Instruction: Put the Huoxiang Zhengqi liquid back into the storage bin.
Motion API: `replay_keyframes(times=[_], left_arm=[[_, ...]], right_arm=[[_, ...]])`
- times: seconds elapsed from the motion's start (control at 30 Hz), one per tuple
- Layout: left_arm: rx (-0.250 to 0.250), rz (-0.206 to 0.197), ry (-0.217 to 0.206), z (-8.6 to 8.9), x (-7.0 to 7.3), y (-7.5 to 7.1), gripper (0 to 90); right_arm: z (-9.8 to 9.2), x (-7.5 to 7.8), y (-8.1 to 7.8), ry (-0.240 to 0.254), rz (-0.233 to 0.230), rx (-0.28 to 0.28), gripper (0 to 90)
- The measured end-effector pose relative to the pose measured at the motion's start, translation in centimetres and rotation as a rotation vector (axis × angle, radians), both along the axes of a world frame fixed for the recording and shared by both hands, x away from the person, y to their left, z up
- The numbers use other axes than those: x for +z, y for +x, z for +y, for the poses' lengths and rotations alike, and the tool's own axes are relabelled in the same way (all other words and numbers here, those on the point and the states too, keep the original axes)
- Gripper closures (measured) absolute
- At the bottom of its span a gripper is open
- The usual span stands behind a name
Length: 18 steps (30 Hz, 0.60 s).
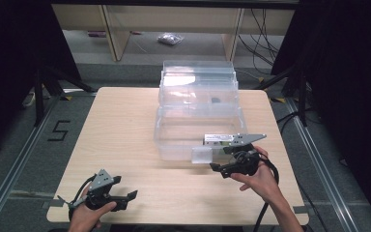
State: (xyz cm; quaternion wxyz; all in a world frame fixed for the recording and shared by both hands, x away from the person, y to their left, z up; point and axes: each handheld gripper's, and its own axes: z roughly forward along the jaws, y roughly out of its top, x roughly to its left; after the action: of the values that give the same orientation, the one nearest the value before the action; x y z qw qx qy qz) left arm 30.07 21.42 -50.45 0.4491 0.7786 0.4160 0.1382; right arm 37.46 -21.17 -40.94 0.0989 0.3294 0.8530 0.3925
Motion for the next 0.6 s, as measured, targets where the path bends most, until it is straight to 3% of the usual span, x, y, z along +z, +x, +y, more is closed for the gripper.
replay_keyframes(times=[0.17, 0.2, 0.23, 0.27, 0.33, 0.47, 0.6], left_arm=[[0.002, 0.002, 0.002, 0.0, 0.0, 0.0, 15.0], [0.002, 0.003, 0.003, 0.0, 0.0, 0.0, 15.0], [0.002, 0.003, 0.002, 0.0, 0.0, 0.0, 15.0], [0.002, 0.003, 0.002, 0.0, 0.0, 0.0, 14.9], [0.010, -0.007, -0.019, -0.1, 0.0, 0.0, 14.9], [0.005, 0.001, -0.009, -0.1, 0.0, 0.0, 15.0], [0.005, 0.001, -0.009, -0.1, 0.0, 0.0, 14.9]], right_arm=[[0.2, -0.4, -0.4, 0.008, 0.009, -0.001, 19.5], [0.2, -0.8, -0.3, 0.010, -0.010, 0.024, 19.5], [0.3, -0.8, -0.7, 0.021, 0.016, -0.015, 19.5], [0.2, -0.9, -0.6, 0.010, -0.005, 0.006, 19.4], [0.1, -1.2, -0.7, 0.009, 0.007, 0.005, 19.4], [0.1, -1.4, -0.9, 0.021, 0.025, -0.003, 19.3], [-0.2, -1.8, -1.1, 0.016, 0.011, 0.001, 19.3]])
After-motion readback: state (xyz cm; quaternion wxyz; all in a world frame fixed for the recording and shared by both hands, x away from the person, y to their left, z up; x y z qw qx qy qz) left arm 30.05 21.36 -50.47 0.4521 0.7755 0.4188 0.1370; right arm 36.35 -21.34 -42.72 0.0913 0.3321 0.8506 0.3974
